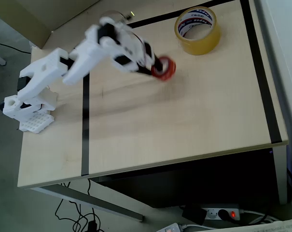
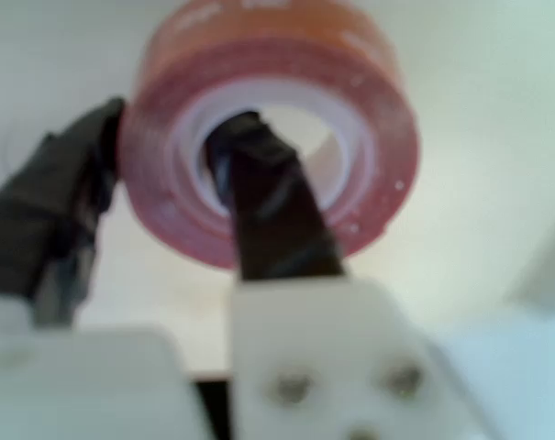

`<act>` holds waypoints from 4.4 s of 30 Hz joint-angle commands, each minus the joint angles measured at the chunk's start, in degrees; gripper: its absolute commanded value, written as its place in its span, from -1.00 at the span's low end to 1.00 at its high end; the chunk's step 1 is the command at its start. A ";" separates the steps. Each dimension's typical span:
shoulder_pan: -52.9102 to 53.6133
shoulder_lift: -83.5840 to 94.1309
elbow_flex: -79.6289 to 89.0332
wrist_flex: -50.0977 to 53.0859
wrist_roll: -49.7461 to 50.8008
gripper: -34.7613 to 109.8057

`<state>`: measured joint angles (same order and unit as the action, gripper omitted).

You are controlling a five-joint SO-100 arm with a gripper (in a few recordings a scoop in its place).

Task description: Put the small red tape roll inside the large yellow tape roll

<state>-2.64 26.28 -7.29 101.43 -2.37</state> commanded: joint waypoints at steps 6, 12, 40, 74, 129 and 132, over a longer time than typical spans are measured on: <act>-3.43 24.08 -5.80 -11.95 -1.41 -0.52; -7.03 21.71 -4.57 -22.41 -1.41 -0.52; -11.78 1.58 6.15 -38.67 0.79 -0.52; -10.28 -2.11 1.14 -27.60 0.97 -0.27; 4.57 164.79 185.10 -56.78 -1.49 -0.52; 6.42 163.30 185.89 -52.65 -1.41 -0.52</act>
<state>1.85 188.79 178.42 47.11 -3.69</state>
